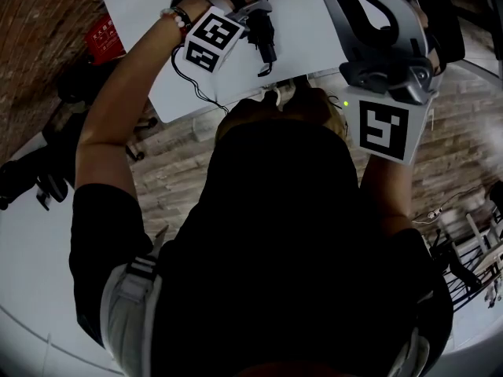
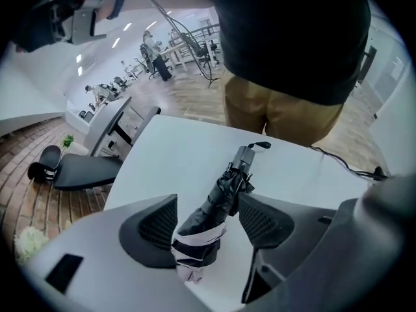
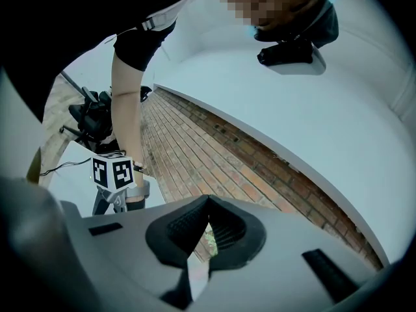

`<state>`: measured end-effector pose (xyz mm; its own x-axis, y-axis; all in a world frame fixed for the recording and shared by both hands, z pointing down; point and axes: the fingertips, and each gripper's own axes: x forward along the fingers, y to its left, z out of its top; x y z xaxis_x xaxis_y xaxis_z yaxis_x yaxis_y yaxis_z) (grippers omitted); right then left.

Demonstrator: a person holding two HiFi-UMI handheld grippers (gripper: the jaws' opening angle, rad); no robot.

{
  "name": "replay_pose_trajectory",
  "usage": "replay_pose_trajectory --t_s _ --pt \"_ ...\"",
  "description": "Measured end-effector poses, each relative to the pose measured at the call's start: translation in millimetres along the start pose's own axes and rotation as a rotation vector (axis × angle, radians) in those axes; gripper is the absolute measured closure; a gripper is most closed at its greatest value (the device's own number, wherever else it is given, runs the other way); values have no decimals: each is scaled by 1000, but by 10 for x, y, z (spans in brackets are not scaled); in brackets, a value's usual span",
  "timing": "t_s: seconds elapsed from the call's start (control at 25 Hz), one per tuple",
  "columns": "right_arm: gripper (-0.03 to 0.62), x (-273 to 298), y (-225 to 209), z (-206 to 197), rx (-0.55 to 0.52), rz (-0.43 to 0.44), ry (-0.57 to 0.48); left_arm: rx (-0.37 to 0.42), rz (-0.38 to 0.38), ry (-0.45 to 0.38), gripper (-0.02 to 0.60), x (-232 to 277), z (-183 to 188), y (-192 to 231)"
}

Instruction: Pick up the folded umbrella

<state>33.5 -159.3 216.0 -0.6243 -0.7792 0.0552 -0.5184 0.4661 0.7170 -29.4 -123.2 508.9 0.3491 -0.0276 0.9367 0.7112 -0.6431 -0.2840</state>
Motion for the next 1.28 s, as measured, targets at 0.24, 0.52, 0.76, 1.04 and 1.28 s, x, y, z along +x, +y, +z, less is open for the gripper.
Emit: replay_pose_trajectory --t_s 0.24,0.52,0.76,1.04,1.28 --pt "566 28 47 -19 12 10 -4 95 -79 35 282 173 -87 -85" --pt "565 51 43 -34 26 11 -9 193 -150 62 279 367 -187 -190" --pt "566 81 71 -65 34 24 -5 304 -182 113 278 461 -289 -194" --pt "566 101 99 -103 39 37 -2 397 -260 147 278 592 -350 -267" --pt "566 122 136 -158 42 54 10 417 -340 167 278 671 -398 -330"
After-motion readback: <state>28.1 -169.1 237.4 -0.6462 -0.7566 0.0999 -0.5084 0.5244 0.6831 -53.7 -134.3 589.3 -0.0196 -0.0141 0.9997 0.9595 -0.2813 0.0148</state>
